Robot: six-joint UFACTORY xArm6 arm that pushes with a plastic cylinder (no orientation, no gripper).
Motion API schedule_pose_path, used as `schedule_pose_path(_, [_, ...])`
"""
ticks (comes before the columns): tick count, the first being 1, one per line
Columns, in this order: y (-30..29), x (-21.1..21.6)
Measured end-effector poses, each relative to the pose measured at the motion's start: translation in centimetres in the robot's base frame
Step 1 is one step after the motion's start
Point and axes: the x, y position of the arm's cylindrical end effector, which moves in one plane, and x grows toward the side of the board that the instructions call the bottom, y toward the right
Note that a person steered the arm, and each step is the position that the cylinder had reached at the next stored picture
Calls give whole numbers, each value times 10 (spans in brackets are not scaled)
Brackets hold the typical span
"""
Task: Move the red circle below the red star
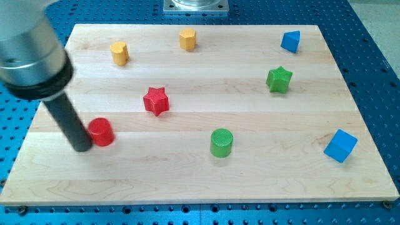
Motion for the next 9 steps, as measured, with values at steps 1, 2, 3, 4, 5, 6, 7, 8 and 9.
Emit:
schedule_pose_path(1, [32,0])
schedule_pose_path(2, [-24,-10])
schedule_pose_path(3, [-17,-34])
schedule_pose_path(4, [37,-34])
schedule_pose_path(5, [77,-33])
schedule_pose_path(6, [30,-17])
schedule_pose_path(7, [65,44])
schedule_pose_path(8, [150,48])
schedule_pose_path(9, [147,18])
